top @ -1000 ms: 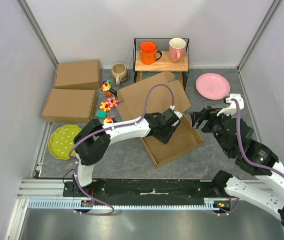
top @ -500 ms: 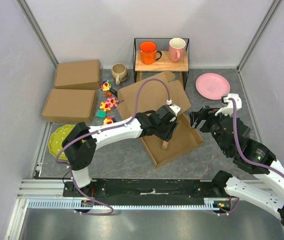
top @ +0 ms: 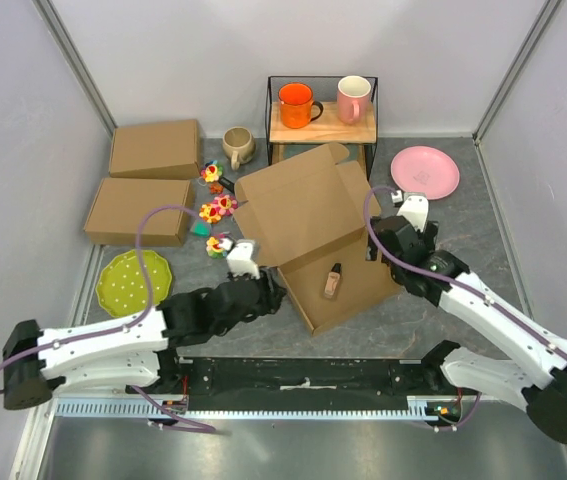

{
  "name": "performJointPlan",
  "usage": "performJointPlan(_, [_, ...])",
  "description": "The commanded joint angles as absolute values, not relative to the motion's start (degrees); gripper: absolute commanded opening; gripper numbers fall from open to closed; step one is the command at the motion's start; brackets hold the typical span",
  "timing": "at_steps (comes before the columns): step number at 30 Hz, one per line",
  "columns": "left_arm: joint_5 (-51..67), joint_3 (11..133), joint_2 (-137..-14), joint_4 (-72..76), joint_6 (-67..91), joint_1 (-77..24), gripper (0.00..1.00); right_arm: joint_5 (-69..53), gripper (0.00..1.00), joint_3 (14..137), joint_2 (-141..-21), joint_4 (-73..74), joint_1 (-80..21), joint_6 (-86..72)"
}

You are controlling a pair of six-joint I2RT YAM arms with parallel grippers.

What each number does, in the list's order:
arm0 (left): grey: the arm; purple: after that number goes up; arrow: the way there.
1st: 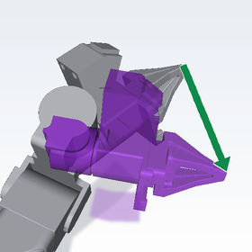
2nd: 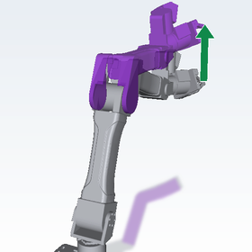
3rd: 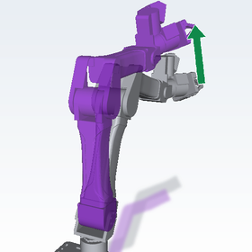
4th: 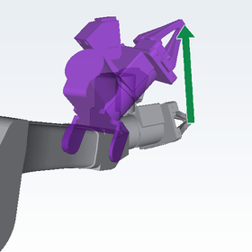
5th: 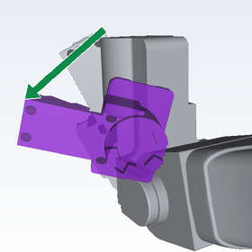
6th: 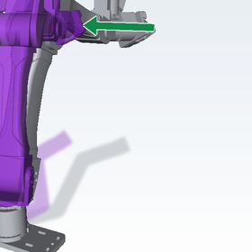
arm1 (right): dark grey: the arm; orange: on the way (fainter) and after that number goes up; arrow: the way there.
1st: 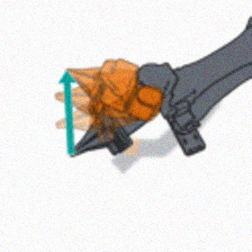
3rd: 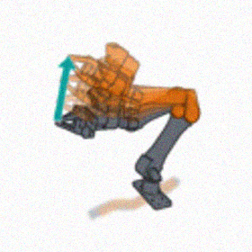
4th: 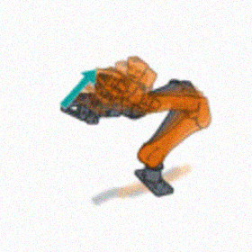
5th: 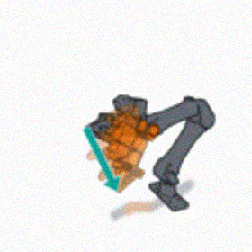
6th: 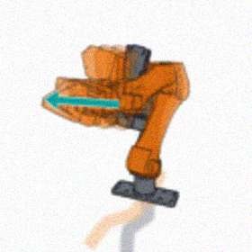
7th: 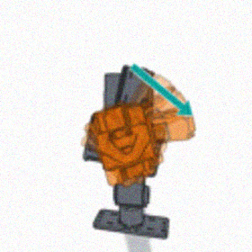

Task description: Fold the paper box

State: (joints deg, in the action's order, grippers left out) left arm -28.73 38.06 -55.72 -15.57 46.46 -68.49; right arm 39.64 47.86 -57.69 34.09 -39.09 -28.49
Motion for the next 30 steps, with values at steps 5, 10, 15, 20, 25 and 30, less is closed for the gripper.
performJointPlan(5, [-41.8,25.8,-37.3,-20.0,62.3,-68.5,0.51,31.2,0.97,44.0,-66.7,21.5,-30.8,-28.4])
performJointPlan(10, [-41.7,23.1,-28.8,-24.5,64.0,-68.5,0.51,30.1,0.97,44.8,-74.9,16.7,-30.4,-29.3])
performJointPlan(15, [-42.4,21.4,-22.2,-29.4,65.0,-68.5,0.51,31.0,0.95,43.8,-79.4,16.0,-30.3,-30.1])
performJointPlan(20, [-44.3,20.3,-18.2,-30.3,64.1,-68.5,0.51,25.9,0.89,40.4,-79.9,15.7,-30.3,-33.3])
performJointPlan(25, [-46.1,21.1,-20.6,-30.1,63.5,-68.5,0.52,21.8,0.83,34.8,-74.7,14.2,-32.1,-36.7])
performJointPlan(30, [-46.5,22.2,-25.7,-27.7,62.1,-68.5,0.53,19.9,0.74,31.2,-69.8,14.3,-35.6,-39.3])
